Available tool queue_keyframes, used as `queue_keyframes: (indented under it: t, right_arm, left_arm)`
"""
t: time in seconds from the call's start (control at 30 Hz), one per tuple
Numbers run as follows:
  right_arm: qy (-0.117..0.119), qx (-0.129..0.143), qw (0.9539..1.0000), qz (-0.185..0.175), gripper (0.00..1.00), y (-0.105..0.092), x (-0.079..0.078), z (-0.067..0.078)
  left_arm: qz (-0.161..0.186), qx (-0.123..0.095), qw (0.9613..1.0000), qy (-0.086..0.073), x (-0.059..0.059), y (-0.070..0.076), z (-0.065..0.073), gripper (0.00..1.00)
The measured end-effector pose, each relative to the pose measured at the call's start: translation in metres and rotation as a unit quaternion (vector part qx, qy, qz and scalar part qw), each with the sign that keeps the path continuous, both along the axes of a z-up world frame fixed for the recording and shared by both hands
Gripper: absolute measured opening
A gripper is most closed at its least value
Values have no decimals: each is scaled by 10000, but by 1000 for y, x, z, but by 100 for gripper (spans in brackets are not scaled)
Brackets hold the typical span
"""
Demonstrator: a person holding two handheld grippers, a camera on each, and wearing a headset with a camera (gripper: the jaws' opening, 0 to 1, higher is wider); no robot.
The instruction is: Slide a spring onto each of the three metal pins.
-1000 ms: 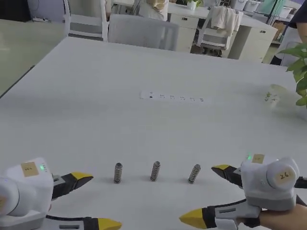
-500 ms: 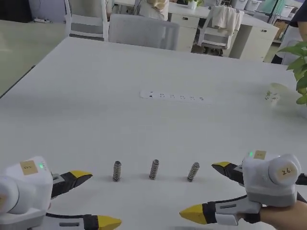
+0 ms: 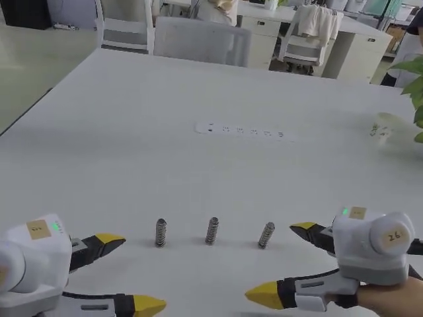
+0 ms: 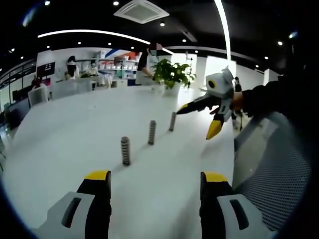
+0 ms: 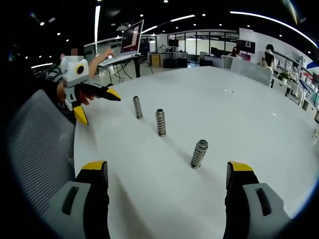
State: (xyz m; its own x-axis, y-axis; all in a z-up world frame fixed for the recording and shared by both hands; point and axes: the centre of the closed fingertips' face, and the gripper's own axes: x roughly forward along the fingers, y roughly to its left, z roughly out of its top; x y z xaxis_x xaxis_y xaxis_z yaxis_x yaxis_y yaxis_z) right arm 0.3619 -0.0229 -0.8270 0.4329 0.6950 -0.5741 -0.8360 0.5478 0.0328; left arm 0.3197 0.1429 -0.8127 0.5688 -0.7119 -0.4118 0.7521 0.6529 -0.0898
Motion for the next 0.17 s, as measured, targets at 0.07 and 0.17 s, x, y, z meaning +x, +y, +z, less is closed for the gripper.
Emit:
queue_keyframes:
  t: [0.07, 0.17]
  right_arm:
    - [0, 0, 10000, 14, 99, 0, 0, 0]
    - [3, 11, 10000, 38, 99, 0, 0, 0]
  left_arm:
    - [19, 10, 10000, 1, 0, 0, 0, 68]
    - [66, 21, 10000, -2, 0, 0, 1, 68]
